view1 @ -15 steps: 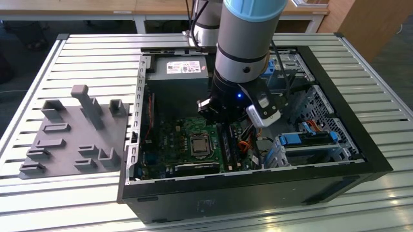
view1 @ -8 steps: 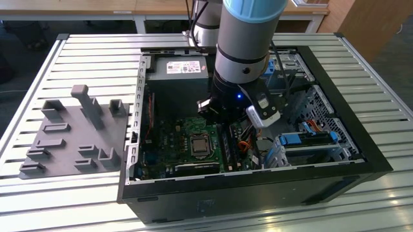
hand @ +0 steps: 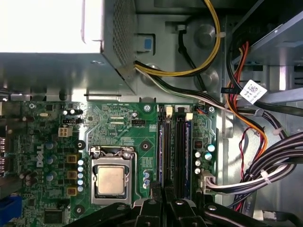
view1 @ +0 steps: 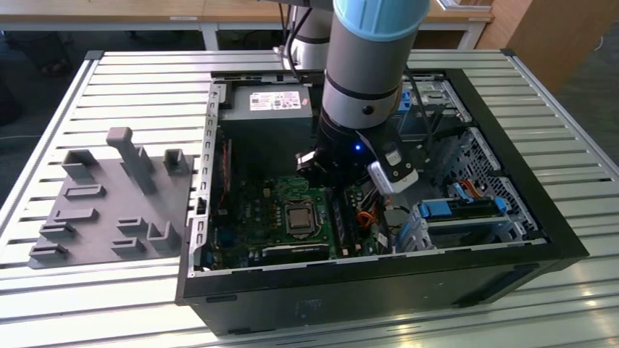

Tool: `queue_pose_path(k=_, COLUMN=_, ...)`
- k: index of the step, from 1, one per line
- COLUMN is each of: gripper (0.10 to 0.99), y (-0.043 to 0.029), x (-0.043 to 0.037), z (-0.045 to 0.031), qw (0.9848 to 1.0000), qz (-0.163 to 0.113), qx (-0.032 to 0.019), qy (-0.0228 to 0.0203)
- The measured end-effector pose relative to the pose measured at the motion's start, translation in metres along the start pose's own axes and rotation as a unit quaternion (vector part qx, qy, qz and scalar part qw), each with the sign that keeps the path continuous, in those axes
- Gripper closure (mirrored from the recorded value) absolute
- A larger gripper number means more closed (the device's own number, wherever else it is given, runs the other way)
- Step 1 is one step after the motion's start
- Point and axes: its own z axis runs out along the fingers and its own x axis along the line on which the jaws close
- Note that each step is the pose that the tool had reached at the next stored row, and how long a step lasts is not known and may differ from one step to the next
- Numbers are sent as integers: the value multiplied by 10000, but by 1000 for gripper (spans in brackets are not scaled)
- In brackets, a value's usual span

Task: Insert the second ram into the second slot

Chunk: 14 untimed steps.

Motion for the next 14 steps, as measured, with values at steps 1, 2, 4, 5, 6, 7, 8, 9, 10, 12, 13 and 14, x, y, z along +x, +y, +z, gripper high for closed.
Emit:
queue_pose_path(k=1, gripper=949, y=3, x=-5, z=13, qw=10000, qz=1, qx=0, qy=0)
queue_pose_path(k=2, gripper=949, y=4, x=-8, z=24, qw=10000, qz=3, qx=-1, qy=0)
queue_pose_path(k=4, gripper=949, y=5, x=-9, z=29, qw=10000, qz=4, qx=1, qy=0)
queue_pose_path(k=5, gripper=949, y=5, x=-9, z=29, qw=10000, qz=4, qx=1, qy=0)
queue_pose_path(k=6, gripper=949, y=5, x=-9, z=29, qw=10000, qz=4, qx=1, qy=0)
queue_pose_path(k=7, gripper=949, y=5, x=-9, z=30, qw=10000, qz=4, qx=1, qy=0)
queue_pose_path(k=8, gripper=949, y=5, x=-9, z=31, qw=10000, qz=4, qx=0, qy=0)
queue_pose_path(k=9, gripper=949, y=5, x=-9, z=31, qw=10000, qz=4, qx=0, qy=0)
queue_pose_path(k=10, gripper=949, y=5, x=-9, z=32, qw=10000, qz=4, qx=0, qy=0)
queue_pose_path(k=12, gripper=949, y=5, x=-12, z=33, qw=10000, qz=3, qx=0, qy=0)
queue_pose_path(k=13, gripper=949, y=5, x=-14, z=33, qw=10000, qz=3, qx=0, qy=0)
queue_pose_path(k=14, gripper=949, y=5, x=-17, z=34, qw=10000, qz=3, qx=-1, qy=0)
